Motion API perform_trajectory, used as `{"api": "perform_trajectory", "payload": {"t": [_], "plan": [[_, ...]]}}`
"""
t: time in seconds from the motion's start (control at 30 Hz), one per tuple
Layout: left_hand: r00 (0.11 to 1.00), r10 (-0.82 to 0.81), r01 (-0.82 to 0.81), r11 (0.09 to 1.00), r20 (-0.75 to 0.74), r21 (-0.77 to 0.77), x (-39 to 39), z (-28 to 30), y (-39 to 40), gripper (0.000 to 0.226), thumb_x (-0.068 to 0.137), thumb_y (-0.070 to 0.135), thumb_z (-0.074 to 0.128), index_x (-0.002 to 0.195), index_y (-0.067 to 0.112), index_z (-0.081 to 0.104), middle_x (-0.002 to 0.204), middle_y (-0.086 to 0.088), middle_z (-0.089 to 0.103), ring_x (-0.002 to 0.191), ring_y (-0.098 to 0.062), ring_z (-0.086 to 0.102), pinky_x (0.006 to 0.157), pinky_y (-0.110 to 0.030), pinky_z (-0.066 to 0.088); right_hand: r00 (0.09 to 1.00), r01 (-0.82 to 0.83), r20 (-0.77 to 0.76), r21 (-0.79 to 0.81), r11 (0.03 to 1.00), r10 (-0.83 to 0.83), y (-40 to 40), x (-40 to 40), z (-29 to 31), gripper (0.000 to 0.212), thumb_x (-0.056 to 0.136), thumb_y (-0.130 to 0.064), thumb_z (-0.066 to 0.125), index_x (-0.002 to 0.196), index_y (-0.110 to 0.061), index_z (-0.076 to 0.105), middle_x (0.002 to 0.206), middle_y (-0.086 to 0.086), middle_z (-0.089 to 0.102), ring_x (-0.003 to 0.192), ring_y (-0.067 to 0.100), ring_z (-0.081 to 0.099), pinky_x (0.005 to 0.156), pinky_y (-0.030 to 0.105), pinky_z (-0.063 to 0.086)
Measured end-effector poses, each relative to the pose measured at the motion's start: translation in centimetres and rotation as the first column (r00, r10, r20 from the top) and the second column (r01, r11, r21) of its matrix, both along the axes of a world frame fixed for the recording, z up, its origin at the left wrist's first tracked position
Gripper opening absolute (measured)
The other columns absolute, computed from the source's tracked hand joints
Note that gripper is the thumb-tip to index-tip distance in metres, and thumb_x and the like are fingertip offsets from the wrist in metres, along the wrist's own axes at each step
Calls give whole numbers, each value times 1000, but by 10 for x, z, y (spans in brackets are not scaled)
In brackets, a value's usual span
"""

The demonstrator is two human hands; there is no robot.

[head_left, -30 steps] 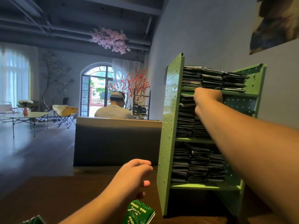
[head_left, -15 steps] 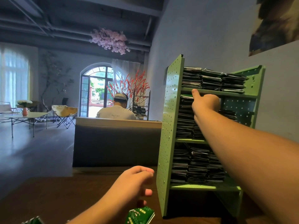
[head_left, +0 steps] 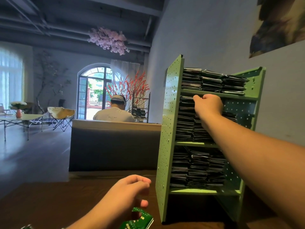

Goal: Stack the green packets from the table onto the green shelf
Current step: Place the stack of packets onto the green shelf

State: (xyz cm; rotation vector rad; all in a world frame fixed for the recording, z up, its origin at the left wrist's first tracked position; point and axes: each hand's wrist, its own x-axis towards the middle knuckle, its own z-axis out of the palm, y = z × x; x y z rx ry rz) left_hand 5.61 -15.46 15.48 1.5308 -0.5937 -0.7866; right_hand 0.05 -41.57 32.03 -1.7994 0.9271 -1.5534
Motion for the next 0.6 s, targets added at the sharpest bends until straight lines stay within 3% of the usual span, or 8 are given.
{"api": "perform_trajectory", "payload": {"t": [0.1,0.2,0.3,0.37,0.43,0.5,0.57,0.6], "plan": [[1000,-14,14,1000,0,9,1,-1,1,14,100,14,59,104,9,71,111,-19,66,74,-25,62,78,-40,50,1000,-11,-20,-28,1000,11,-2,2,0,24,92,-27,65,74,-14,56,69,6,49,64,20,46,60,32,40],[1000,-22,22,1000,7,15,3,-2,2,13,99,13,60,103,9,72,109,-19,68,72,-24,63,78,-39,52,997,-73,24,72,995,72,-6,4,2,19,90,-28,64,77,-15,58,78,8,55,70,24,54,64,35,46],[999,-31,30,999,25,23,5,-3,4,13,98,10,60,103,7,72,108,-20,69,69,-23,64,82,-41,52,990,-131,72,159,978,121,-11,2,5,10,87,-19,57,83,-13,63,93,12,64,86,32,66,80,40,57],[999,-39,39,999,9,19,6,-4,4,13,97,8,60,102,6,71,106,-20,69,67,-24,63,78,-41,51,993,-115,49,136,984,109,-9,-5,9,20,86,-16,53,96,-4,66,97,13,62,102,37,68,89,46,58],[999,-39,39,999,-12,9,8,-6,6,12,97,5,60,100,4,71,101,-21,68,67,-26,62,78,-41,48,1000,14,-25,84,996,-12,-7,-13,8,20,92,-11,50,100,-5,68,101,12,59,95,33,64,72,37,56],[999,-38,38,999,-24,0,10,-9,5,12,96,3,60,99,1,72,98,-22,67,66,-27,61,80,-42,47,980,136,-135,-68,988,-144,-10,-20,3,22,95,-9,46,81,-12,62,98,13,61,78,29,56,53,30,37],[998,-45,45,999,-38,-6,13,-12,4,12,94,2,62,100,-1,72,101,-24,67,63,-26,62,76,-38,50,931,110,-306,-279,954,-197,-10,-27,-6,27,97,-18,44,75,-11,57,88,13,62,77,32,54,59,34,38],[998,-49,49,999,-46,-10,14,-13,4,12,94,1,62,100,-2,72,102,-25,66,62,-26,62,73,-36,52,892,71,-395,-356,932,-219,-11,-29,-9,28,99,-25,44,80,-10,58,90,12,64,82,33,55,69,39,43]]}}
